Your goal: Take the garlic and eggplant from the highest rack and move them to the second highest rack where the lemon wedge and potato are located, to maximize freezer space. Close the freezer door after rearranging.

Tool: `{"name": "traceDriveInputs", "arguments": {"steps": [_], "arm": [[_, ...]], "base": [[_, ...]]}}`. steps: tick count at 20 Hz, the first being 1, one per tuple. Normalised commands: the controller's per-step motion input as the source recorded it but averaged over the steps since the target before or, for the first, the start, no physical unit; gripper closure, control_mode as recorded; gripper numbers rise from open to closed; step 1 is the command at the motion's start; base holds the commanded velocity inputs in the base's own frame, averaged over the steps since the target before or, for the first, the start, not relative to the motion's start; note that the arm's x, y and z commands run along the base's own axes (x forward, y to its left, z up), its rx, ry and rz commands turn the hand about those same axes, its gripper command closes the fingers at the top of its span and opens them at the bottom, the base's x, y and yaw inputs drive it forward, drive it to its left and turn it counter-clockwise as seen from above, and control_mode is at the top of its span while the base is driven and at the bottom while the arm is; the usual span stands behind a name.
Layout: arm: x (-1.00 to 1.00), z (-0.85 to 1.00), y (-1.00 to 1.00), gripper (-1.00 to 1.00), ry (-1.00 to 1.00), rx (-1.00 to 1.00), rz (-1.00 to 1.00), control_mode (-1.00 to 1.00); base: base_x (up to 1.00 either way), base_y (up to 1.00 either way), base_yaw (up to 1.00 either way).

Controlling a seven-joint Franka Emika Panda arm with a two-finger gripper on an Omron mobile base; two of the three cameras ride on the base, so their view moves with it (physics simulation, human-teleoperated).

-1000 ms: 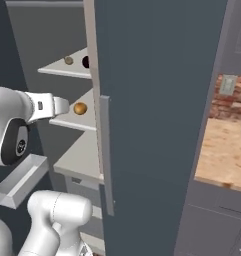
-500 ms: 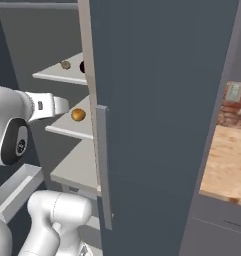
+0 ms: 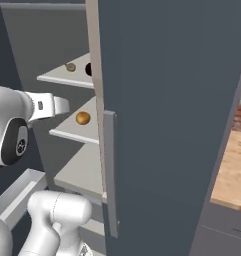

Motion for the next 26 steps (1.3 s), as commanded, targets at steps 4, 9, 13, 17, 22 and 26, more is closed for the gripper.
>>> {"name": "traceDriveInputs", "arguments": {"steps": [4, 9, 13, 17, 22, 26], "arm": [[0.00, 0.00, 0.00, -1.00, 0.00, 0.00, 0.00, 1.00], [0.00, 0.00, 0.00, -1.00, 0.00, 0.00, 0.00, 1.00], [0.00, 0.00, 0.00, -1.00, 0.00, 0.00, 0.00, 1.00], [0.00, 0.00, 0.00, -1.00, 0.00, 0.00, 0.00, 1.00], [0.00, 0.00, 0.00, -1.00, 0.00, 0.00, 0.00, 1.00], [0.00, 0.09, 0.00, -1.00, 0.00, 0.00, 0.00, -1.00]], "base": [[0.31, 0.24, 0.03], [0.43, 0.03, 0.02], [0.45, 0.07, 0.00], [0.16, 0.01, 0.00], [0.01, 0.00, 0.00], [0.02, 0.01, 0.00]]}}
